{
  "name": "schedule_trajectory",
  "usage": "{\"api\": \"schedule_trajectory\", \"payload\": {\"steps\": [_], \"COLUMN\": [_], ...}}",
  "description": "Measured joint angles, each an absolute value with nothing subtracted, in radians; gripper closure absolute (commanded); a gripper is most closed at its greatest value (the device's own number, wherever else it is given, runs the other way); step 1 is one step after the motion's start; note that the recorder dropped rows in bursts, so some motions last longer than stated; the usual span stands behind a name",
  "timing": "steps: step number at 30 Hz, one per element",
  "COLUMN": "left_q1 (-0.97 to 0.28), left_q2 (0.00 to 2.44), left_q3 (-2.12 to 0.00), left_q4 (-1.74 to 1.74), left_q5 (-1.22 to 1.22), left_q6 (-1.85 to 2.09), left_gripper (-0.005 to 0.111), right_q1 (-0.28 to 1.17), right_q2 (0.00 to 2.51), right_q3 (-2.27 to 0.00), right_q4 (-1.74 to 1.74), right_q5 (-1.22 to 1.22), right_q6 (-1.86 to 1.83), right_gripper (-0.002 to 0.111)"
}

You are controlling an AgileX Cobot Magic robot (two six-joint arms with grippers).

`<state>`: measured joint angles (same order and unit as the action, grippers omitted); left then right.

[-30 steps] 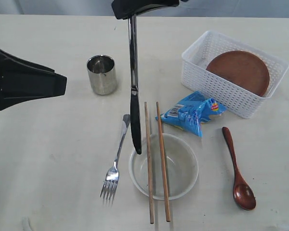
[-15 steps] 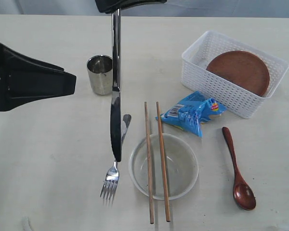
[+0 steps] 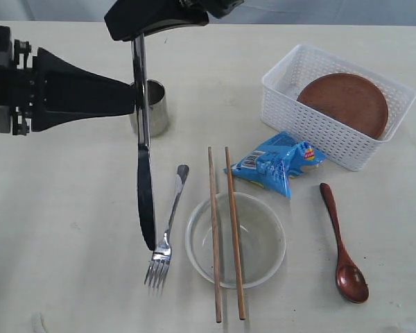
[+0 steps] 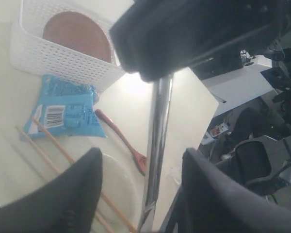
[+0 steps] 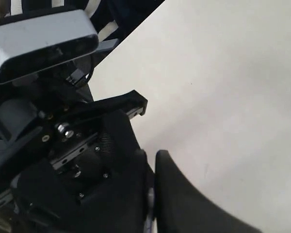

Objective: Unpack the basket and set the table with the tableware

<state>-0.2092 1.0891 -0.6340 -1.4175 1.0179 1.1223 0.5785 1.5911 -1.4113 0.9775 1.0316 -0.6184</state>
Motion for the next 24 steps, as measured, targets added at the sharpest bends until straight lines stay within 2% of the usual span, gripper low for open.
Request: {"api": "schedule_trajectory", "payload": {"steps": [9,19,22,24], "left_q1": [-0.235,-0.287,-0.287,-0.287], "left_q2": [1.215,1.293,1.293,1.293], "left_q3": [-0.634,-0.634,-0.634,-0.634], "left_q4": [-1.534,-1.585,-1.585,-1.585], "left_q5": [1.117,1.123,1.123,1.123], "left_q6": [1.280,1.353,1.356,1.356], "left_gripper": [0.058,0.059,0.072,0.086], "right_q1": [0.579,0.579,0.579,0.579], "right_q2": [1.591,1.591,1.591,1.591], "right_q3": [-1.411,-1.411,-1.411,-1.411], "right_q4": [0.980,0.984,0.984,0.984], "right_q5": [1.028,1.028,1.028,1.028], "right_q6": [-0.621,-0.621,-0.621,-0.621], "right_gripper": [0.109,0.109,0.109,0.109]}}
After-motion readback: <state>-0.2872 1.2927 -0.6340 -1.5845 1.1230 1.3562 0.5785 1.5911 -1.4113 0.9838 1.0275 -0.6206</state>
